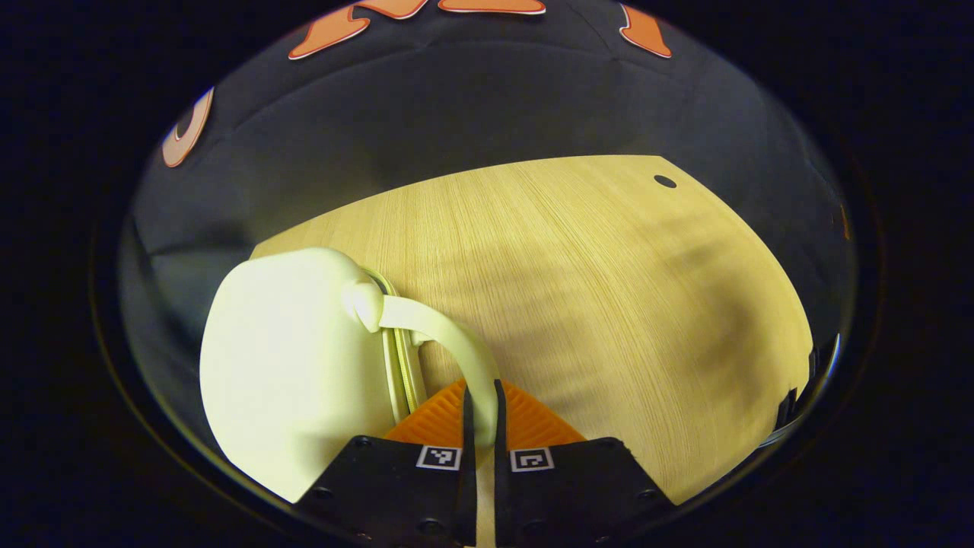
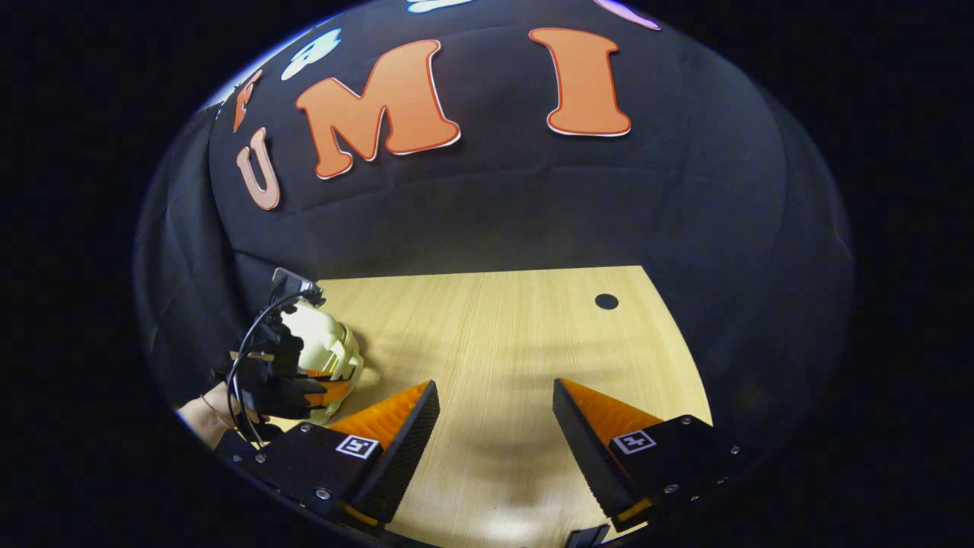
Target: First open the suitcase, pack the skin care products into it, and then close the suitcase.
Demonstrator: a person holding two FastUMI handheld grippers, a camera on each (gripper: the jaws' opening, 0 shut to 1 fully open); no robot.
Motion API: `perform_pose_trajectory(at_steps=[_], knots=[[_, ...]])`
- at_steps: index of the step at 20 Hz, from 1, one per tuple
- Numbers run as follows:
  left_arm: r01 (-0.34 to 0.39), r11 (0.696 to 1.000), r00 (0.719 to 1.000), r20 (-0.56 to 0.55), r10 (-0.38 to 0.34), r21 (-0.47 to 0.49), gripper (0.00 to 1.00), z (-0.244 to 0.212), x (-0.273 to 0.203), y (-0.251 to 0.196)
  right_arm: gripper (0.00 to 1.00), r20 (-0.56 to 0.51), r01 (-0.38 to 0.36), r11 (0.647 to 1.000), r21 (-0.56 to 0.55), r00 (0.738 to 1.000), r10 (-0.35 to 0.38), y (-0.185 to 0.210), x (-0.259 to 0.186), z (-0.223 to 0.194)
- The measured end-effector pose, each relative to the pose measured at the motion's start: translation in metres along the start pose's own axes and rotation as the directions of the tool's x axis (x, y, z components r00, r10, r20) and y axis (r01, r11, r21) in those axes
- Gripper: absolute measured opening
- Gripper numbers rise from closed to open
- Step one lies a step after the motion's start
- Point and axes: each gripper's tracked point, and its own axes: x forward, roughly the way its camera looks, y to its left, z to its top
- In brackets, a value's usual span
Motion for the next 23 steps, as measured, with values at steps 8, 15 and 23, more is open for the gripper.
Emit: perform_pose_trajectory(at_steps=[8,15,23], knots=[[0.06,0.971,0.994,0.107,-0.036,-0.23,0.65,0.094,-0.049,-0.068,0.96,0.003,-0.012,0.999,-0.039,1.0,0.012,0.008,0.007,-0.004],[-0.062,0.977,0.848,0.505,0.158,-0.202,0.98,0.302,-0.186,-0.104,0.96,0.071,0.025,0.999,-0.02,0.997,-0.024,0.021,0.008,0.012],[-0.038,0.976,0.683,0.708,0.181,-0.213,0.98,0.348,-0.268,-0.108,0.96,0.268,0.1,0.995,-0.013,0.959,-0.093,0.056,-0.035,0.054]])
